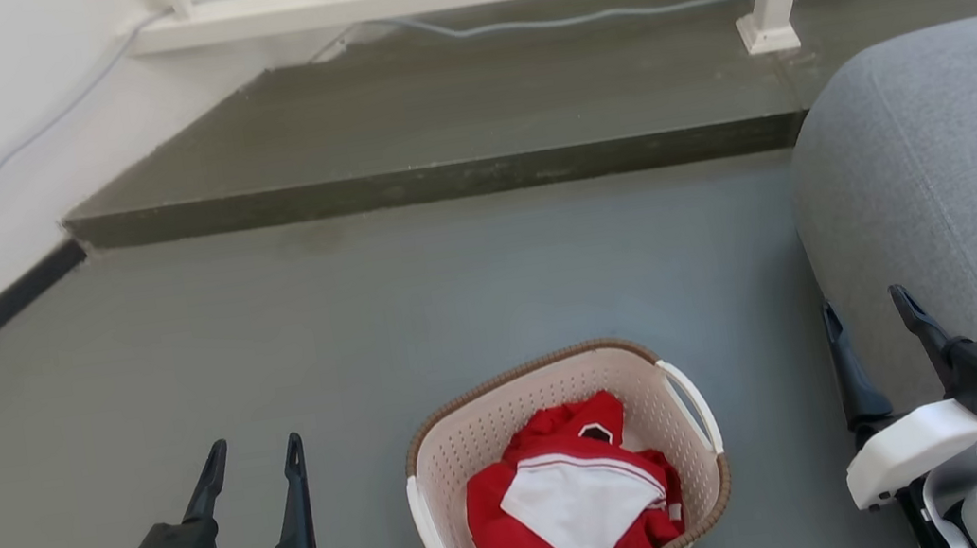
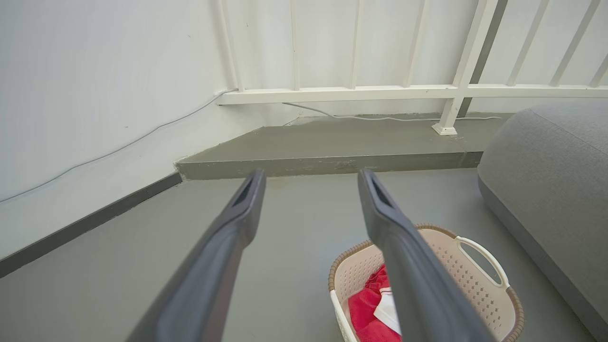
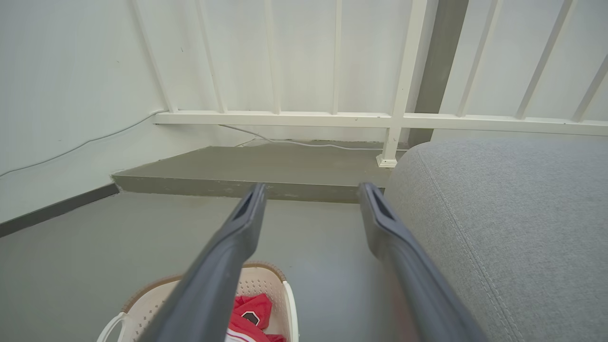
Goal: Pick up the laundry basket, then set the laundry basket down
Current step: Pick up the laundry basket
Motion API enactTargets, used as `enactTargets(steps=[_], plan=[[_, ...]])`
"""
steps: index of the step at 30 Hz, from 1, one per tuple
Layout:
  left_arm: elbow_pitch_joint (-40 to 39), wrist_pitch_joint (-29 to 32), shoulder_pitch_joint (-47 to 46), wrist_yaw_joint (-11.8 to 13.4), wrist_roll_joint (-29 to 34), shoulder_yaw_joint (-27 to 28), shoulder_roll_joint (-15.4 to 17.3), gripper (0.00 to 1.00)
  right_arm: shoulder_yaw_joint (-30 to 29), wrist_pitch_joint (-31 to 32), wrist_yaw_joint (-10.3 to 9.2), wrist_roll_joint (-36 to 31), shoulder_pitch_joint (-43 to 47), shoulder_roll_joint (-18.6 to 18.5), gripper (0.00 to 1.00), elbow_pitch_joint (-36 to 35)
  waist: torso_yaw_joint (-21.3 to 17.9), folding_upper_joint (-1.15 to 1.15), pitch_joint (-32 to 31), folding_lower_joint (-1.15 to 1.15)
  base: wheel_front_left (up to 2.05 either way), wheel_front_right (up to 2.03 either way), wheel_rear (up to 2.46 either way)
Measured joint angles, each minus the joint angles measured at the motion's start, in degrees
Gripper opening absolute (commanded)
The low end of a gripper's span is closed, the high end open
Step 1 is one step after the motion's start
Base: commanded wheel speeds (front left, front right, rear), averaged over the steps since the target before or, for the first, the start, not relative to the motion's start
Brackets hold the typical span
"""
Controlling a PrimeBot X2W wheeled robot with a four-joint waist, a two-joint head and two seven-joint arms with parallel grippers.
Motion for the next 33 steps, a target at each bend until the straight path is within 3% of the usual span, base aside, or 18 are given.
enactTargets(steps=[12,33], plan=[[-0.9,0.6,-1.9,-0.4,-0.1,-0.5,-0.2,1.0,-0.2,0.0,-0.01,-0.3,-2.5,0.4,1.0,-2.8,0.1,0.0,7.8,0.0,0.0,0.0,0.0],[2.3,3.6,-14.8,-4.4,-0.8,-2.1,-1.4,1.0,-1.8,-0.1,-1.0,-2.3,-8.3,1.9,1.0,-7.5,-0.2,0.0,25.5,0.0,0.0,0.0,0.0]])
